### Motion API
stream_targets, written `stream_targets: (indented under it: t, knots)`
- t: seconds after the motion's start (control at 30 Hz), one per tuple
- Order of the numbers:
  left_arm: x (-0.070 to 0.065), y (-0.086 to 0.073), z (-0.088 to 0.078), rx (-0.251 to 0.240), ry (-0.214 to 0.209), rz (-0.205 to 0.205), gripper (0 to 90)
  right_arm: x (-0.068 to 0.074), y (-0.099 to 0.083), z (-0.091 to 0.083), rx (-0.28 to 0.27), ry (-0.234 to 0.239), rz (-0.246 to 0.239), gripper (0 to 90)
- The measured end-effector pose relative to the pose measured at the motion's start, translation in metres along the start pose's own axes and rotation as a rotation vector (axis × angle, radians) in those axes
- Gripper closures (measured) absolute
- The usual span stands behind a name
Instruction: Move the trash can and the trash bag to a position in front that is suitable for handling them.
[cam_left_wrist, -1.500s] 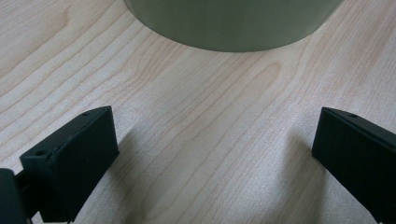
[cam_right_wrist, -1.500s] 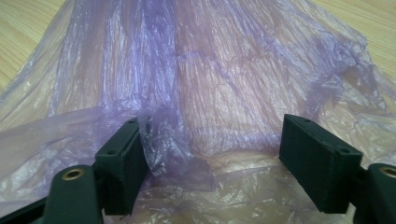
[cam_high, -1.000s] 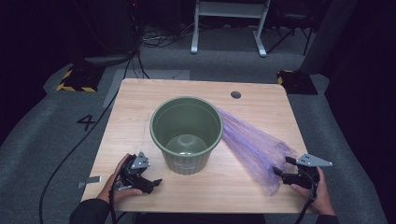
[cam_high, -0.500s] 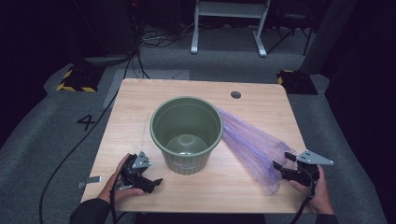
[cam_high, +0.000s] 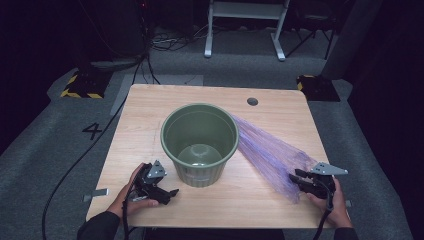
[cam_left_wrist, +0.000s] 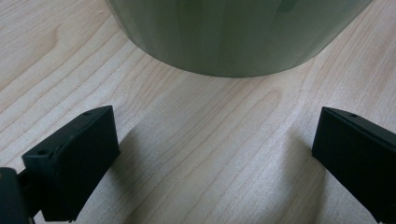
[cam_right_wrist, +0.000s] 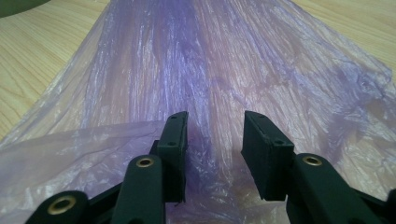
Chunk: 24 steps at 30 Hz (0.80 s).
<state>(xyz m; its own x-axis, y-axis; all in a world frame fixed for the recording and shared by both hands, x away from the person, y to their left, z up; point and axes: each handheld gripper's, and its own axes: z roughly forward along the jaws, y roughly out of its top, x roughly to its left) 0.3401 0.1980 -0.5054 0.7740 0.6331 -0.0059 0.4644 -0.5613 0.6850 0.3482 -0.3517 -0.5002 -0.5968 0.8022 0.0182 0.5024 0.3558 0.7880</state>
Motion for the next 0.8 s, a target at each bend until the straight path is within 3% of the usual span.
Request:
stream_targets:
  t: [0.17, 0.8]
  knots:
    - [0.000, 0.004, 0.003, 0.001, -0.011, 0.014, 0.2, -0.001, 0.000, 0.002, 0.015, 0.020, 0.008, 58.0]
    - [-0.002, 0.032, 0.029, 0.001, 0.026, -0.017, 0.0, 0.001, 0.000, 0.003, 0.033, 0.031, -0.015, 43.5]
